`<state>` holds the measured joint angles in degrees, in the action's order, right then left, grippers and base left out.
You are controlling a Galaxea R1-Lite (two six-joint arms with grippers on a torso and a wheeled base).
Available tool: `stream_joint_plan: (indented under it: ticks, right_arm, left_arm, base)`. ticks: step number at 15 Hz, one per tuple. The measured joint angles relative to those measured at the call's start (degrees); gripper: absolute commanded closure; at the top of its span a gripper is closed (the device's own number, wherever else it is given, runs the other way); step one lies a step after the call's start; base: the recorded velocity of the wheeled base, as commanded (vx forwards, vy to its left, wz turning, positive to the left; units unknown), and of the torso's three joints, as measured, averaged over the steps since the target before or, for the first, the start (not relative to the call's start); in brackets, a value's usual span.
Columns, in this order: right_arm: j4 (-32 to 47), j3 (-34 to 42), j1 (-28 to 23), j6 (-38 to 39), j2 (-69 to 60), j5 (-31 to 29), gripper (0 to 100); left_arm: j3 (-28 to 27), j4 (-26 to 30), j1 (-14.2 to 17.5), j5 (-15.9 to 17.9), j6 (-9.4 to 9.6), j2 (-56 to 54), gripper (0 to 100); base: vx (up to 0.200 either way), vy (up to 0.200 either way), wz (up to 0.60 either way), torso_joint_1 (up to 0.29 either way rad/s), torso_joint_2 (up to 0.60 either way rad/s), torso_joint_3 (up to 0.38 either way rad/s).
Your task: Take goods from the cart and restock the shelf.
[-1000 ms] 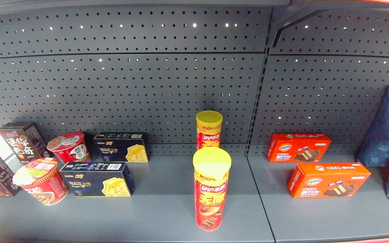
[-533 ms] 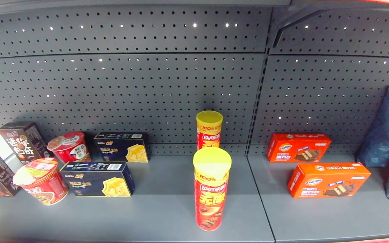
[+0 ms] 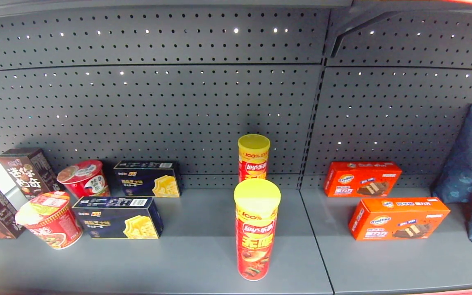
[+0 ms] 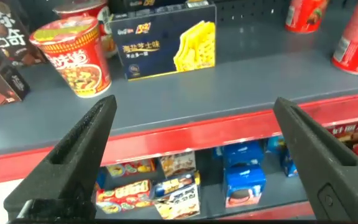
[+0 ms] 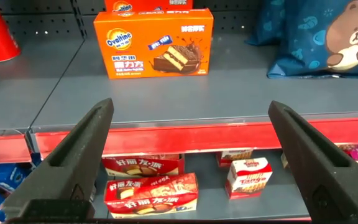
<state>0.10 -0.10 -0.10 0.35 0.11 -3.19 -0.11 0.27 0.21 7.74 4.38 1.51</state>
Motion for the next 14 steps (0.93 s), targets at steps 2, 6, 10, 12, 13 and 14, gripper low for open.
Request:
stream_joint_plan:
  ticks: [2, 6, 10, 12, 13, 14]
  right_arm:
    - [0.0, 0.0, 0.0, -0.02, 0.0, 0.02, 0]
    - [0.0, 0.0, 0.0, -0.02, -0.01, 0.02, 0]
    - [0.0, 0.0, 0.0, -0.09, -0.01, 0.02, 0]
    - [0.0, 0.0, 0.0, -0.11, -0.01, 0.02, 0]
    - [0.0, 0.0, 0.0, -0.13, -0.01, 0.02, 0]
    - [0.04, 0.0, 0.0, -0.15, -0.01, 0.02, 0]
  left_arm:
    - [0.0, 0.0, -0.18, 0.22, -0.63, -0.91, 0]
    - [0.01, 0.0, -0.21, -0.06, -1.29, -1.38, 0]
    - [0.01, -0.02, -0.21, -0.09, -1.37, -1.44, 0]
    - [0.01, 0.0, -0.21, -0.09, -1.32, -1.44, 0]
    - [0.01, 0.0, -0.21, -0.09, -1.32, -1.46, 0]
    - [0.01, 0.0, -0.21, -0.06, -1.34, -1.46, 0]
  base:
    - [0.0, 0.0, 0.0, 0.0, 0.0, 0.0]
    - [0.0, 0.0, 0.0, 0.0, 0.0, 0.0]
    - [0.0, 0.0, 0.0, 0.0, 0.0, 0.0]
    - [0.0, 0.0, 0.0, 0.0, 0.0, 0.0]
    - [0.0, 0.0, 0.0, 0.0, 0.0, 0.0]
    - [0.0, 0.0, 0.0, 0.0, 0.0, 0.0]
